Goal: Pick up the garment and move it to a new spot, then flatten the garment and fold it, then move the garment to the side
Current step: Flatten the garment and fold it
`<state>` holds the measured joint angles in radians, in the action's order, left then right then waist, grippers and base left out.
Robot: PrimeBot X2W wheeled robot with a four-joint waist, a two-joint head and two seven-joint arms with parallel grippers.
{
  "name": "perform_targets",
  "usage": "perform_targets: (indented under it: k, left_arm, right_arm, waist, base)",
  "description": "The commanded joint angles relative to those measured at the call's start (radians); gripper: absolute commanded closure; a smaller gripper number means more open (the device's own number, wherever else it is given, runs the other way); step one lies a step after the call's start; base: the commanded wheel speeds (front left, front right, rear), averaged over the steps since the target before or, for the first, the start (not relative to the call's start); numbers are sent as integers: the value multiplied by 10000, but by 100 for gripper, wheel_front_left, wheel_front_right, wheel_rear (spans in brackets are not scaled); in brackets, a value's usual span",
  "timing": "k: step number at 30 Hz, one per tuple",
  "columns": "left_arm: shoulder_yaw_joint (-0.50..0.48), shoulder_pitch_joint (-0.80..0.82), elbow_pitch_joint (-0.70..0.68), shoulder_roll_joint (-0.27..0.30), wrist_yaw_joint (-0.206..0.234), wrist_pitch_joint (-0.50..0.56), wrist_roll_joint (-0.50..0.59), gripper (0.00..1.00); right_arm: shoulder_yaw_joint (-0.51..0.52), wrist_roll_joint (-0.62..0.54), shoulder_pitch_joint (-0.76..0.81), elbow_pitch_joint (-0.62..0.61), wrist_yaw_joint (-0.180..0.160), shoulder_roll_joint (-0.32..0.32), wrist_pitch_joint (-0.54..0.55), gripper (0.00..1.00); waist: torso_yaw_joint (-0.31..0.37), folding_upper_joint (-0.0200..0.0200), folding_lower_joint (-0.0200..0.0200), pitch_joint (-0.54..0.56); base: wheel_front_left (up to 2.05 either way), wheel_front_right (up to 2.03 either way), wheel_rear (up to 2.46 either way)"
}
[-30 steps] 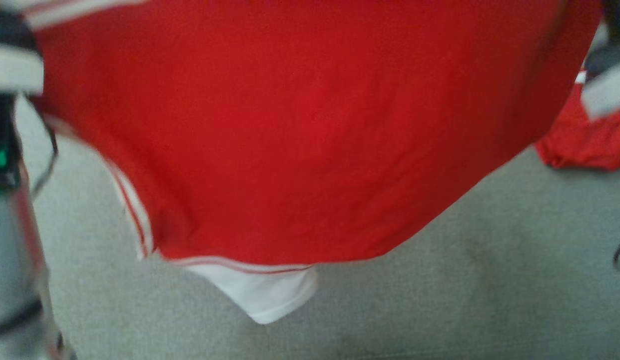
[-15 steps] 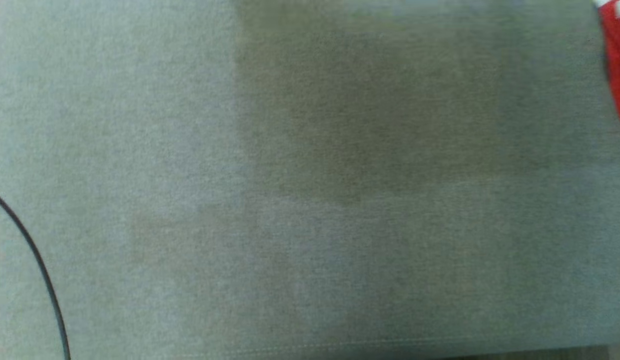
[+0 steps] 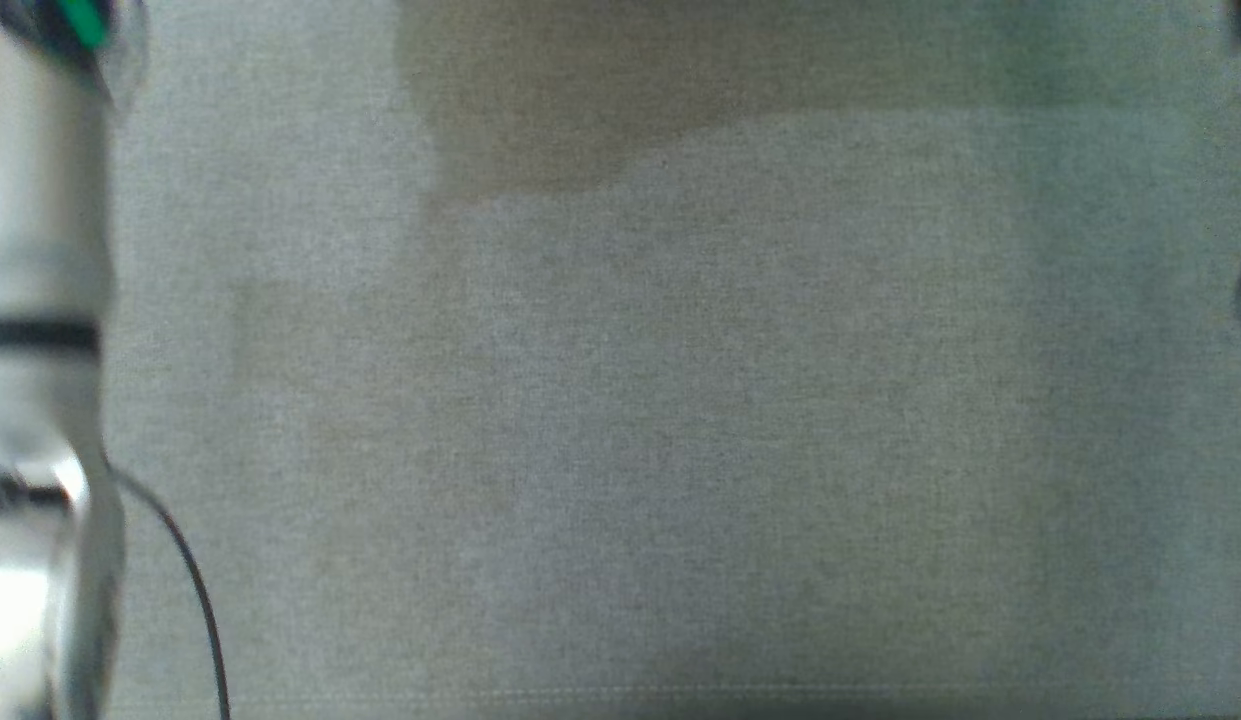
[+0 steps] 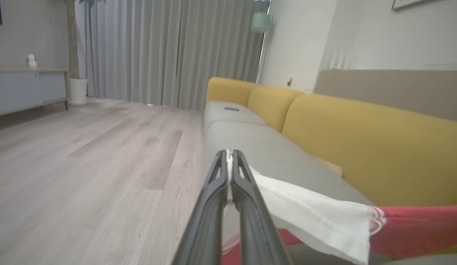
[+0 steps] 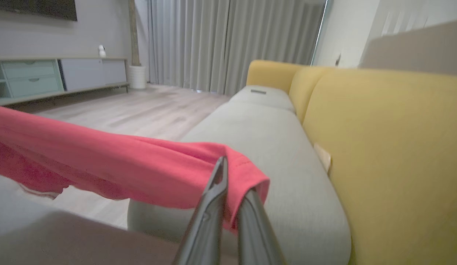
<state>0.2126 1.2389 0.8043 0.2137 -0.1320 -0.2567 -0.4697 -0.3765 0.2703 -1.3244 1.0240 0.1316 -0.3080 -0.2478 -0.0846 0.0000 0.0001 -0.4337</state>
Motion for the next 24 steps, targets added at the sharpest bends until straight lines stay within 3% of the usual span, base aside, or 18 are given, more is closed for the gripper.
perform_targets:
  k: [1, 6, 13, 24]
  left_arm:
    - [-76, -438, -529, 709, 17, -47, -146, 100]
    - [256, -2834, -1141, 1033, 16, -49, -659, 100]
    - [1045, -5563, -2246, 1577, 15, -50, -1016, 100]
    - [1896, -8109, -3825, 2039, 18, 9, -1389, 100]
  right_arm:
    - [-244, 388, 348, -168, -9, 159, -87, 100]
    - [-1571, 1547, 2053, -296, -9, -77, 182, 100]
    - [-3431, 3292, 4136, -1638, -9, -1342, 1105, 100]
    - [-4669, 5130, 6076, -3702, -9, -2982, 1991, 100]
  waist:
    - [-28, 0, -1, 168]
    - [-41, 0, -1, 817]
    - [-139, 0, -1, 1875]
    - [-196, 0, -1, 3070]
  base:
    - [0, 0, 0]
    - [0, 0, 0]
    - [0, 0, 0]
    - [0, 0, 0]
